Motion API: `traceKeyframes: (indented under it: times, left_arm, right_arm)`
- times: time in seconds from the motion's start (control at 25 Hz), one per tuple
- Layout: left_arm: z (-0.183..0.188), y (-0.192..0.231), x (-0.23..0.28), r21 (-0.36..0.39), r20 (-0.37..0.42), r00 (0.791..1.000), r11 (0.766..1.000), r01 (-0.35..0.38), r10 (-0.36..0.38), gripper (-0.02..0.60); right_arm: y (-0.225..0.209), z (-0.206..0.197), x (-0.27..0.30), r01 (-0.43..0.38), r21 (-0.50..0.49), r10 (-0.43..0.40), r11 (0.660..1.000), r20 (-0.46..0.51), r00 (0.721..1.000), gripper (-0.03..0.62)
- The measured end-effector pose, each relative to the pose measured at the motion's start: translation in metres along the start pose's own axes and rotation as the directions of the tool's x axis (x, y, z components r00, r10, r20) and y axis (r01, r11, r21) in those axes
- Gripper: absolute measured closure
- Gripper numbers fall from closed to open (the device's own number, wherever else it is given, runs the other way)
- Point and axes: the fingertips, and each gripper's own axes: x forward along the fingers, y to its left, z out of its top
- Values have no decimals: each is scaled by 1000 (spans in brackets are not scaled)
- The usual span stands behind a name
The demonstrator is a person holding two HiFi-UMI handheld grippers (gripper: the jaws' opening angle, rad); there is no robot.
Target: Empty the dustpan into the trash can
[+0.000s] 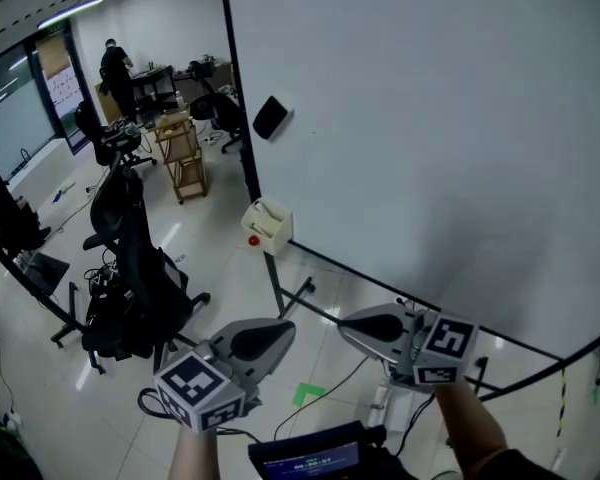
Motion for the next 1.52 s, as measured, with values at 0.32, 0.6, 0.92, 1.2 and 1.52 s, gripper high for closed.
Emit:
traceKeyframes:
  times: [0.32, 0.6, 0.92, 1.2, 1.52]
  left_arm:
    - [-2, -1, 0, 8, 20, 993, 993, 117, -117, 583]
    - [-11, -13, 14, 1, 38, 970, 971, 241, -241, 583]
    - [-17, -36, 36, 4, 21, 934, 935, 355, -355, 583]
    - [-8, -76, 67, 10, 15, 889, 889, 458, -458, 583]
    - [2, -125, 101, 60, -25, 864, 862, 504, -503, 583]
  right_arm:
    - [12, 4, -2, 117, -26, -117, 993, -3, 993, 586]
    - [22, -6, -18, 224, -24, -225, 974, -45, 973, 586]
    - [24, -16, -48, 347, 23, -346, 938, -31, 938, 586]
    - [26, -23, -94, 425, 35, -424, 905, -18, 905, 586]
    - [31, -24, -156, 478, 46, -479, 877, 12, 878, 586]
